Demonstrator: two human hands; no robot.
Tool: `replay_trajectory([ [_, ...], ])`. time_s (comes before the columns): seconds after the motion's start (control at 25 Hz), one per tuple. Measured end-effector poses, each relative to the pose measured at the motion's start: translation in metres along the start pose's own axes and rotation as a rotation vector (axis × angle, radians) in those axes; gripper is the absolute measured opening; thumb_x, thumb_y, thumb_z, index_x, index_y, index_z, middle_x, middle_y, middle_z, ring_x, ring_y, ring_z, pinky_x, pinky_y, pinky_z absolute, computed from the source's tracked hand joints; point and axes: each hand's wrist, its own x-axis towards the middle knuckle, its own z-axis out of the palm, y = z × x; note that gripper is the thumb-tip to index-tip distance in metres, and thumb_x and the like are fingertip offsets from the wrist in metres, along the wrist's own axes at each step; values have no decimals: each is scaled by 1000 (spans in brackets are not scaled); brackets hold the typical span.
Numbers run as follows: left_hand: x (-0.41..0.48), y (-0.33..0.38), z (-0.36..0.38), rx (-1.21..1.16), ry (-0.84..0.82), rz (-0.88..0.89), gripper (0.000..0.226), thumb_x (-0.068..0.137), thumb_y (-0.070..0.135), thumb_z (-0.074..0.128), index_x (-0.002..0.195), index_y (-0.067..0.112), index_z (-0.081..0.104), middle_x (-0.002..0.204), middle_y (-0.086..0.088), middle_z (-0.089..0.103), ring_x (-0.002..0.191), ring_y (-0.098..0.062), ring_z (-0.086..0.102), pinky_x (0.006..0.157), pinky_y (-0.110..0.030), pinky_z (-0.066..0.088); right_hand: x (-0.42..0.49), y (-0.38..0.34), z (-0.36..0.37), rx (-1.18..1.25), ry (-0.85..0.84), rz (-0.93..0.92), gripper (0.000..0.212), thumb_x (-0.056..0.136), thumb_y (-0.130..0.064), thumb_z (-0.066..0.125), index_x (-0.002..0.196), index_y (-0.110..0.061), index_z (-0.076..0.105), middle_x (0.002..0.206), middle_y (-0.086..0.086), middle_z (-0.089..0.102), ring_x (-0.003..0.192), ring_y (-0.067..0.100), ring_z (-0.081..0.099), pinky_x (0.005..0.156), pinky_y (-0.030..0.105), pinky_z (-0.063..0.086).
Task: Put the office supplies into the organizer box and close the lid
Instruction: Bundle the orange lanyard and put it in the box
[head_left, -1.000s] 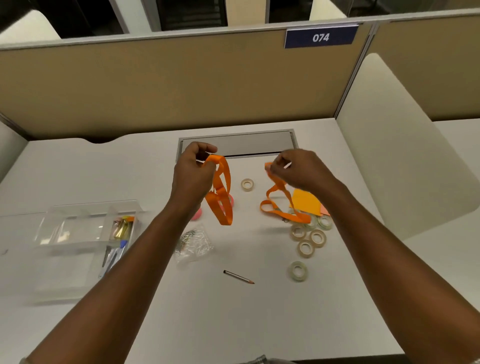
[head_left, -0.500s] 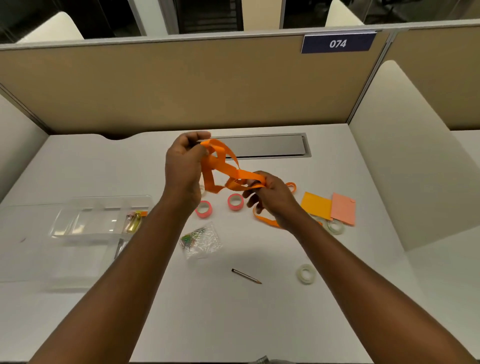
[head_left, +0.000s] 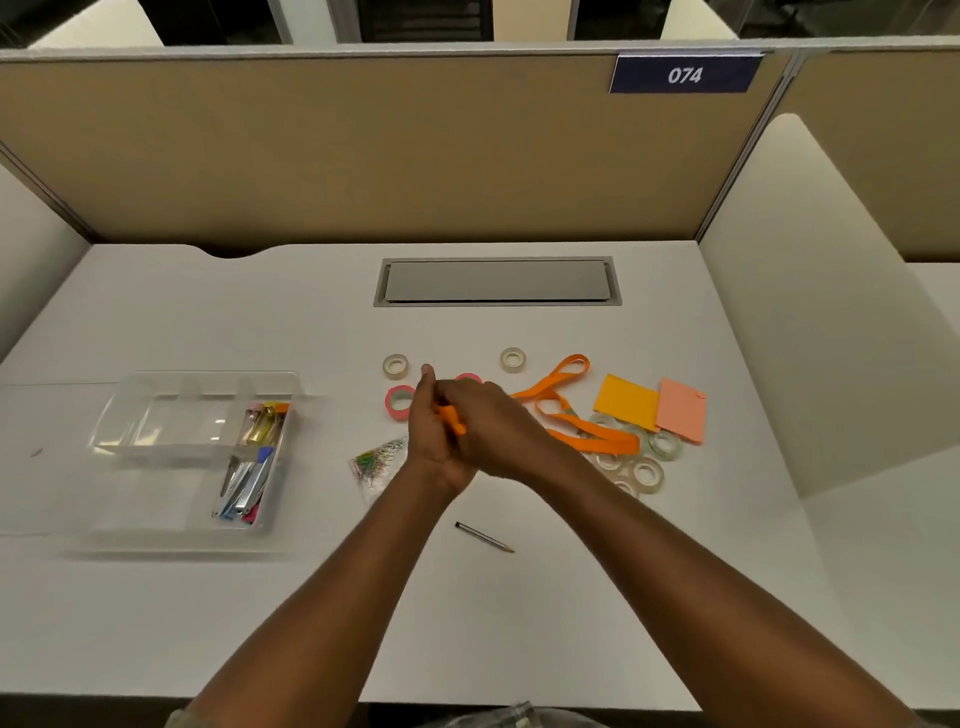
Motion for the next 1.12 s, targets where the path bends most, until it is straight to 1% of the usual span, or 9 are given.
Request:
replay_trajectory([
  [0.08,2,-4,-9,-31,46,18,57,91,59,48,68,15,77,77,-6,74,80,-19,74,70,-31,58,-5,6,4,-23,-147,-98,39,84,-17,60,123,-18,56,104,3,67,92,24,61,73,42,53],
  [0.16,1,-1,-19,1,85,67,49,95,48,49,68,17,76,74,-7,72,70,-19,73,62,-30,58,-11,17,4,52,-151,-176,53,82,-27,65,133,-19,52,112,2,66,98,18,61,77,34,53],
  [0.24,0,5,-28,80,109,87,38,95,37,53,72,18,76,81,-10,72,70,-23,73,63,-32,57,-14,34,5,165,53,-139,51,86,-36,63,135,-25,54,117,-5,66,101,8,61,79,25,54],
  [0.36,-5,14,-33,168,205,90,26,92,31,57,74,18,71,71,-10,71,58,-24,70,62,-32,48,-12,82,9,140,342,91,31,92,-29,62,121,-18,65,113,0,67,100,15,63,85,34,54],
  [0.48,-11,19,-36,215,257,97,13,92,30,59,86,19,65,69,-9,72,58,-22,70,65,-34,46,-21,136,22,-348,118,361,37,96,-28,53,131,-15,56,129,8,56,116,28,54,93,39,47],
  [0.6,-15,19,-40,247,268,97,12,91,31,61,92,19,65,74,-11,73,62,-24,71,69,-37,48,-34,160,45,-660,-43,350,33,98,-17,41,127,-11,54,135,15,48,117,33,50,88,39,45],
  [0.84,-19,21,-45,265,256,101,16,91,31,61,98,17,65,88,-15,71,78,-30,68,67,-37,50,-40,164,49,-740,136,369,24,96,-6,47,111,-9,65,132,17,55,110,34,56,86,41,44],
  [0.96,-22,21,-50,272,264,89,19,91,31,62,102,16,65,90,-16,71,80,-31,68,67,-38,52,-37,174,50,-686,60,345,39,99,-7,32,134,-10,50,144,16,45,125,35,47,100,44,37],
  [1.12,-26,21,-56,264,275,80,18,90,31,63,99,16,66,90,-17,71,80,-32,67,67,-38,52,-32,176,50,-738,83,294,43,100,-7,27,139,-10,45,127,15,56,115,35,53,100,46,37],
])
